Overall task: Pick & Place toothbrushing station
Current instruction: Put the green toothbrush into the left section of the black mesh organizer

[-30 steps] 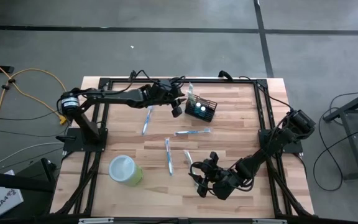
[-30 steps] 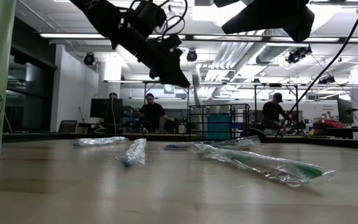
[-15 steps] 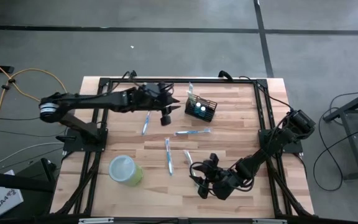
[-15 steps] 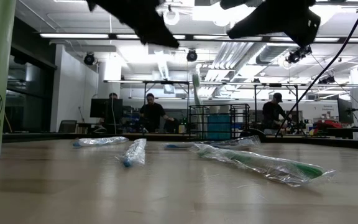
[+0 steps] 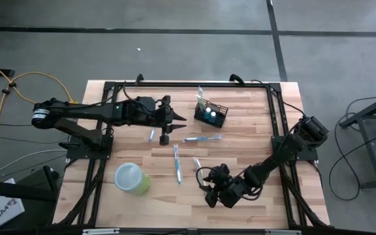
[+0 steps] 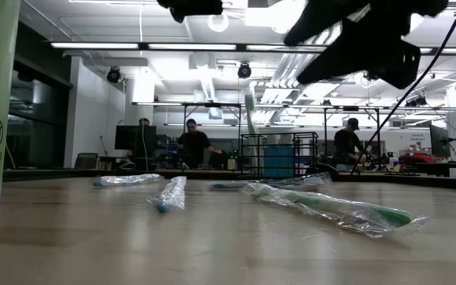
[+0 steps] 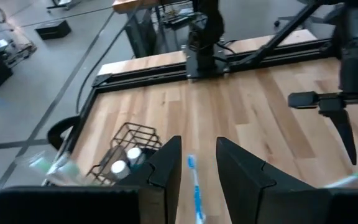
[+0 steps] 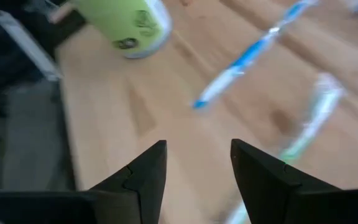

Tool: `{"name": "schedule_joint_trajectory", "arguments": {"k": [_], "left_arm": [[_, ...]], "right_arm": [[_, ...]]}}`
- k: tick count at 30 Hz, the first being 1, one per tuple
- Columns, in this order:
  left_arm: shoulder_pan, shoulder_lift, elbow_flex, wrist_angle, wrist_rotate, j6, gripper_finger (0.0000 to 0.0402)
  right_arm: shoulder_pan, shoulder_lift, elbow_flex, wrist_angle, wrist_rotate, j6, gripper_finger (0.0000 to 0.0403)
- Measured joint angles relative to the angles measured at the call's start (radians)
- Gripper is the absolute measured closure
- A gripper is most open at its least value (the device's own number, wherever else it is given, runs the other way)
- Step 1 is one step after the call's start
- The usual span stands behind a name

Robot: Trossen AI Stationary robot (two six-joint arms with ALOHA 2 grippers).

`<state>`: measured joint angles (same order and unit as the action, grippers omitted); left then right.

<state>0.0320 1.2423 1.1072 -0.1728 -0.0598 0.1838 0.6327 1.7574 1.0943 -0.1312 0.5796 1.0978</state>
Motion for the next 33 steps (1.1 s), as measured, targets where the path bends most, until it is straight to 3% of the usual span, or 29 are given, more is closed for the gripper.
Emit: {"name": "schedule_joint_trajectory", "arguments": {"k": [6, 14, 17, 27, 33], "left_arm": [[-0.015, 0.000, 0.000, -0.022, -0.001, 0.000, 0.0306], [-0.016, 0.000, 0.000, -0.029, -0.001, 0.004, 0.0306], [-0.015, 0.000, 0.000, -0.029, -0.001, 0.004, 0.0306], [-0.015, 0.000, 0.000, -0.030, -0.002, 0.020, 0.0306], [-0.015, 0.000, 0.000, -0.030, -0.006, 0.037, 0.0306]], "right_arm": [[0.000, 0.001, 0.040, 0.024, -0.038, -0.024, 0.0254], [-0.029, 0.002, 0.192, 0.024, -0.091, -0.295, 0.0279], [-0.055, 0.002, 0.239, -0.050, -0.098, -0.337, 0.0284], [-0.149, 0.030, 0.255, -0.372, -0.201, -0.069, 0.0293], [-0.176, 0.112, 0.256, -0.406, -0.302, 0.066, 0.0293]]}}
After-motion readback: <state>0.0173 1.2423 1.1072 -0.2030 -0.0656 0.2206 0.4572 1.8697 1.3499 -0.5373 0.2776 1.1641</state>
